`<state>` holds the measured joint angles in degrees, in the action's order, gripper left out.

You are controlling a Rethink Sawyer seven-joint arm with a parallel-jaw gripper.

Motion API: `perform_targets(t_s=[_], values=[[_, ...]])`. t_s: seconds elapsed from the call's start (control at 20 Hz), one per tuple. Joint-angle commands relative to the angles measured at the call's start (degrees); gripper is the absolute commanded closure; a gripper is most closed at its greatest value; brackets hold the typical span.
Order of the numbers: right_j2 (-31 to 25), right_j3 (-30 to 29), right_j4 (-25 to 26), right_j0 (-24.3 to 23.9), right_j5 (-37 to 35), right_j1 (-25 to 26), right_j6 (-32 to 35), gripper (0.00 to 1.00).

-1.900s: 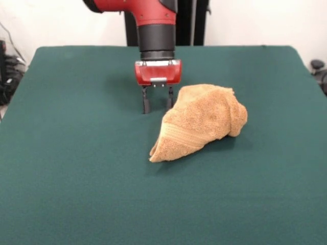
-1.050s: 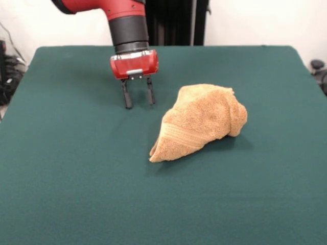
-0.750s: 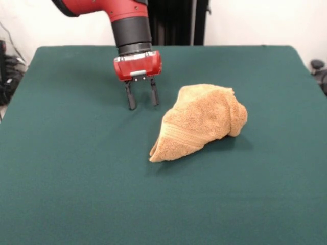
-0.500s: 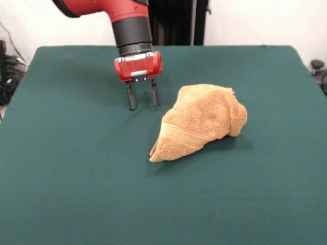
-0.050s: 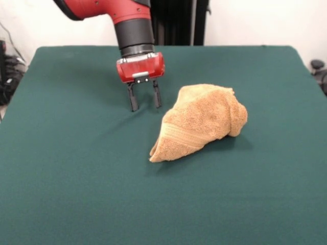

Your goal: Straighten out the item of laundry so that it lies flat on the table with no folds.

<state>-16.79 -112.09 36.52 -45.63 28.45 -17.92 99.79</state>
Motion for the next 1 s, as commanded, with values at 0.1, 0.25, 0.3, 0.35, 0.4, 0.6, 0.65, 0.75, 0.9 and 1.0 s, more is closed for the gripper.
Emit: perform_targets(t_s=[0.1,0.25,0.3,0.35,0.4,0.6,0.65,0.75,0.9,1.0], values=[[-6.7,2.3,-3.8,5.7,-1.7,9.5,13.6,0.00],[-6.4,2.3,-4.1,6.1,-0.8,9.9,13.7,0.00],[-6.3,2.3,-4.2,6.2,-0.6,10.0,13.7,0.00],[-6.2,2.3,-4.3,6.4,-0.3,10.0,13.7,0.00],[-5.8,2.3,-4.9,6.9,0.3,10.0,13.8,0.00],[-4.4,2.1,-7.1,9.0,3.2,10.5,14.2,0.00],[-4.3,2.2,-7.4,9.2,3.4,10.6,14.2,0.00],[-3.9,2.2,-8.1,9.9,4.2,10.7,14.3,0.00],[-3.5,2.1,-9.0,10.7,4.9,10.7,14.5,0.00],[-3.6,2.0,-9.3,10.8,5.2,10.6,14.8,0.00]])
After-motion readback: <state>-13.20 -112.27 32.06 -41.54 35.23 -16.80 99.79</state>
